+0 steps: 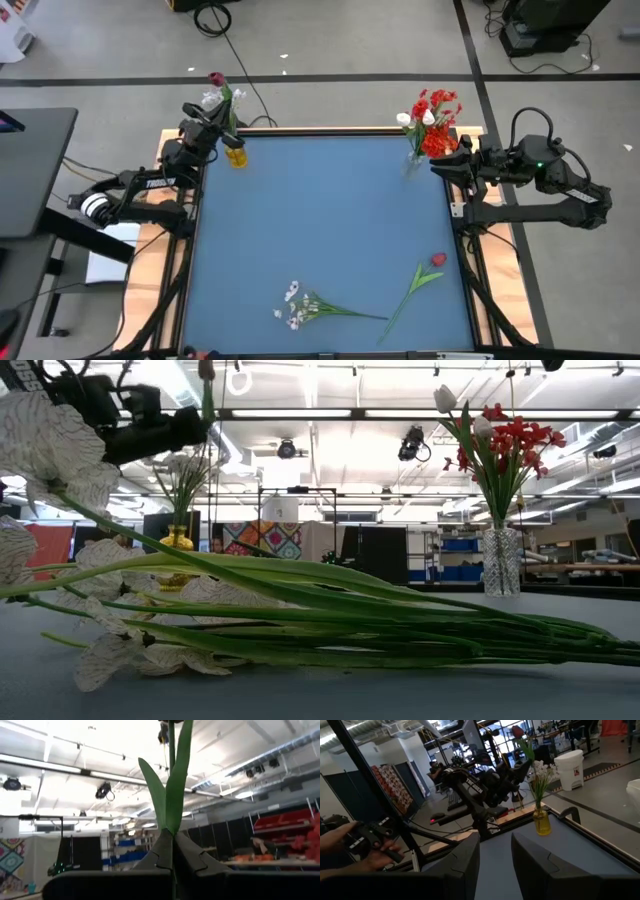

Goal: Sort flowers into vase by color
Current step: Put the top red tulip into the yellow vase

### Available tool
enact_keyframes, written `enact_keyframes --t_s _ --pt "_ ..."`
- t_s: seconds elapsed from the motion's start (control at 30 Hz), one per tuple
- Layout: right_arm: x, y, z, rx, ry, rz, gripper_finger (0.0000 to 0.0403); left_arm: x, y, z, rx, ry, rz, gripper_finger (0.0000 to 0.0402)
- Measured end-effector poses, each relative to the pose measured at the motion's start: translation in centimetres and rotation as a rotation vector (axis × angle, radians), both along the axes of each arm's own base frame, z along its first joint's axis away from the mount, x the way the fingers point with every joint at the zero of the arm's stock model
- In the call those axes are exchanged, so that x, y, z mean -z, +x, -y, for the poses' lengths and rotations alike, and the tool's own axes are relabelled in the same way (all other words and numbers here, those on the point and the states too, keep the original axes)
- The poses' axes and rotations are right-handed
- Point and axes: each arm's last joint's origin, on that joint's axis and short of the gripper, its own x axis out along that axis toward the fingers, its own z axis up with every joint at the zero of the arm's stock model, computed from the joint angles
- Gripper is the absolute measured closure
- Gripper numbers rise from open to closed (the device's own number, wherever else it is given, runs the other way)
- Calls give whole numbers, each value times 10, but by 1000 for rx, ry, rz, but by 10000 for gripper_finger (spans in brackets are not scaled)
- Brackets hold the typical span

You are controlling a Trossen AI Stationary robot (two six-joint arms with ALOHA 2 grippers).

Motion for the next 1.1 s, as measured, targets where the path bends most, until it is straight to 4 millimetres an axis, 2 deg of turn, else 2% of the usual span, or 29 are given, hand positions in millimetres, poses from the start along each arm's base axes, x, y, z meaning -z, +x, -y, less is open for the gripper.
enact_keyframes --t_s 0.17,0.57,0.7,0.93,1.1 --pt "0 0 0 0 0 0 282 8 -2 -8 -11 -29 -32 398" --pt "0 0 0 0 0 0 282 8 -8 -12 -19 -17 -53 397" --pt "0 0 0 0 0 0 282 10 -8 -12 -14 -28 -50 397" --pt "0 0 0 0 0 0 282 29 -13 -4 -12 -90 -87 397" --pt "0 0 0 0 0 0 282 30 -13 -3 -5 -104 -81 397"
